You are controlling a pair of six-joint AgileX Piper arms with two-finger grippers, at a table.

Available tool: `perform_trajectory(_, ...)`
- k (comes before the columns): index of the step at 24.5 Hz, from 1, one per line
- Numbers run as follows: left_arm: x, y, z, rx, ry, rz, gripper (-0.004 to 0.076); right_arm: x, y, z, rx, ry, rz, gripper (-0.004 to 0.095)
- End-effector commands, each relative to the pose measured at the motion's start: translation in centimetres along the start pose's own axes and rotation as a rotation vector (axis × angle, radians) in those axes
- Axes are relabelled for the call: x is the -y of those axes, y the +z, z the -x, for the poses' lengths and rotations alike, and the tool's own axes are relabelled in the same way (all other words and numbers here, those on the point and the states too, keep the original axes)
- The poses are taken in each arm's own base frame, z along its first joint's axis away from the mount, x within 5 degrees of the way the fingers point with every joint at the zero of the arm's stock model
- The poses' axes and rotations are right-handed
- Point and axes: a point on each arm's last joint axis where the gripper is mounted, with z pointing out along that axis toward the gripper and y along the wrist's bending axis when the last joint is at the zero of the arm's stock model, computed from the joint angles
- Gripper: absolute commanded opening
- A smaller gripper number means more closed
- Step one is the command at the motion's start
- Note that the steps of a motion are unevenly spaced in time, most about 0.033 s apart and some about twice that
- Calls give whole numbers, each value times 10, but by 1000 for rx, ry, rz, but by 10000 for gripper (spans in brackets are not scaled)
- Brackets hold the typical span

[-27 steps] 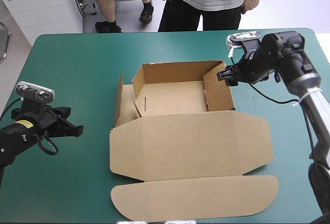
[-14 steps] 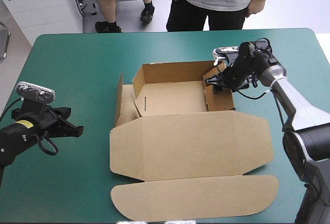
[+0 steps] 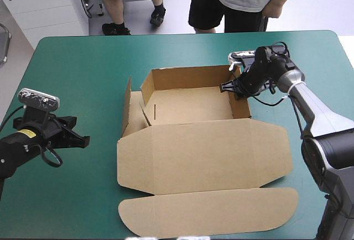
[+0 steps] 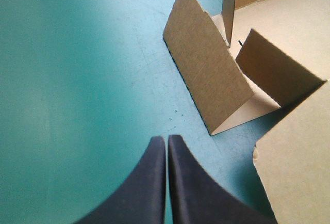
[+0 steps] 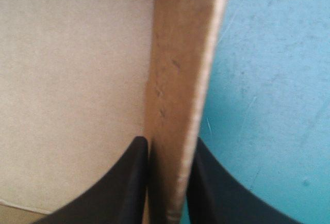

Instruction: Fold the box

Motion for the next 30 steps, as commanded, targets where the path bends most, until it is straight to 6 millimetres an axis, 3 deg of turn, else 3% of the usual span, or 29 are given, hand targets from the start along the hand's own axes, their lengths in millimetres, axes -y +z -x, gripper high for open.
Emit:
perform_trajectory(1, 1, -6, 11, 81, -18, 2, -8, -3, -28, 5, 83, -10, 14, 3)
perform_trajectory(6, 1, -6, 12, 86, -18, 5, -8, -3, -29, 5, 86, -12, 11, -20)
perform_trajectory(9, 0, -6, 12, 92, -18, 8, -8, 0, -42, 5, 89, -14, 8, -20)
perform_trajectory(16, -1, -6, 14, 111, -35, 19, -8, 34, -122, -16, 134, -57, -17, -20)
perform_trajectory(24, -1, -5, 14, 108, -35, 19, -8, 58, -219, -52, 414, -22, 52, -20)
perform_trajectory(30, -7, 14, 15, 61, -52, 13, -1, 58, -253, -73, 506, -26, 8, -20)
